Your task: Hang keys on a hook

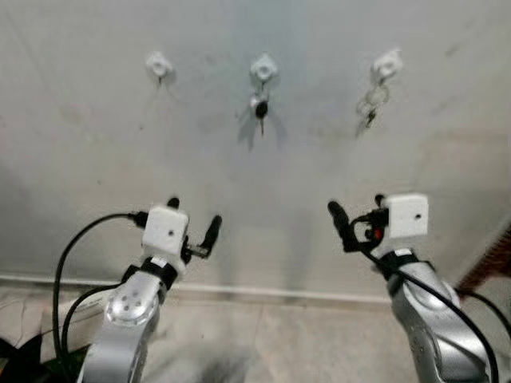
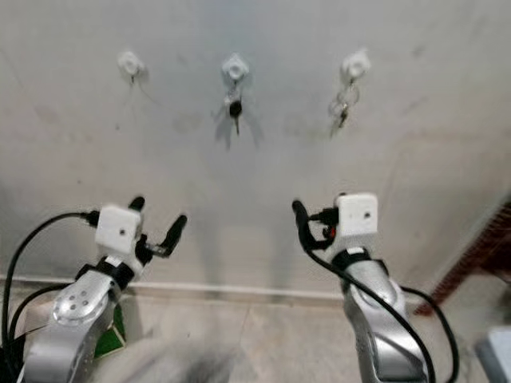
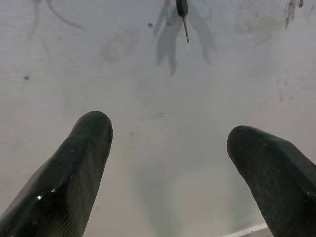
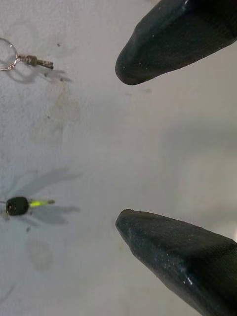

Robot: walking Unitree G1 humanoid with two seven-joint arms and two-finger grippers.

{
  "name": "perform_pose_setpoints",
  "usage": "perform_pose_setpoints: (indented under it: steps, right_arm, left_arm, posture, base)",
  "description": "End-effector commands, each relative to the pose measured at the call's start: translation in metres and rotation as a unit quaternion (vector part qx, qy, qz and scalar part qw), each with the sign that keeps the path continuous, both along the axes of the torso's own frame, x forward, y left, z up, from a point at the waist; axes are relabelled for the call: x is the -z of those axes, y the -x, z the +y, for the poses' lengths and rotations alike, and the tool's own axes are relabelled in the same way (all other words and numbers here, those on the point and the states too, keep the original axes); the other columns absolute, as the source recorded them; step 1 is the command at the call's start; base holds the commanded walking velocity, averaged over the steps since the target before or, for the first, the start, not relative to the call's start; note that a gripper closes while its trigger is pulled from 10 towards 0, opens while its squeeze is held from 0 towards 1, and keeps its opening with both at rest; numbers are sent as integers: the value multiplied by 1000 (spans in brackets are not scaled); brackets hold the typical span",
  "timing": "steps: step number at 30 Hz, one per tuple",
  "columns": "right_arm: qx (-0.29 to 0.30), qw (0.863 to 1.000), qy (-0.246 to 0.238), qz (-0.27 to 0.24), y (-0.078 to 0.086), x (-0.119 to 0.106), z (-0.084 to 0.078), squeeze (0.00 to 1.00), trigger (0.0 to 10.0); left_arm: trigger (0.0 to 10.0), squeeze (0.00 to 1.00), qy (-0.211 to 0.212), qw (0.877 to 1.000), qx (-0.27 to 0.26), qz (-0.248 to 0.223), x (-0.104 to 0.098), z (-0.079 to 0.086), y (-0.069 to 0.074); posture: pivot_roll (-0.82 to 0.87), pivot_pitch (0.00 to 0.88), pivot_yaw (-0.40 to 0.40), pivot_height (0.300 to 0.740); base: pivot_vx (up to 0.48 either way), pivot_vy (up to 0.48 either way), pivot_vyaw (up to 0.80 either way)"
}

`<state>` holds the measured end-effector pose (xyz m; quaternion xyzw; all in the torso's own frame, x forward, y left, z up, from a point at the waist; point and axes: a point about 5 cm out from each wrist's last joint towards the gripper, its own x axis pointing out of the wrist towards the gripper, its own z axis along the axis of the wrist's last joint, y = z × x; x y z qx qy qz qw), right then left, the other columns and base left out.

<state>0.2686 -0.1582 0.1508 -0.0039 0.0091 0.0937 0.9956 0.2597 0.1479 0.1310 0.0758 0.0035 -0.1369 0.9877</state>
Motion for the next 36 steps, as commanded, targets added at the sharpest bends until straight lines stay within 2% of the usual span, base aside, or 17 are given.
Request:
perform_pose_setpoints:
  steps: [1, 19, 26, 36]
  right_arm:
    - [6, 1000, 4, -4, -2, -2, -3, 0, 10000]
    - [9, 1000, 7, -5, -6, -1, -4, 0, 10000]
    - [10, 1000, 8, -4, -7, 0, -4, 0, 10000]
    - [10, 1000, 9, -3, -8, 2, -5, 0, 10000]
  left_arm:
    - [10000, 0, 3, 1000, 6, -2, -1, -2, 0]
    - [10000, 0, 2, 1000, 13, -2, 0, -5, 0]
    - [10000, 0, 2, 1000, 16, -3, 0, -5, -1]
    - [10000, 0, 4, 1000, 20, -4, 0, -7, -1]
  posture:
    - [22, 0, 73, 740]
    - [24, 0, 70, 740]
    - [26, 0, 70, 740]
    - [24, 0, 67, 740]
  base:
    - [-262, 0, 0]
    - [-42, 0, 0]
    - [-251, 0, 0]
    - [0, 0, 0]
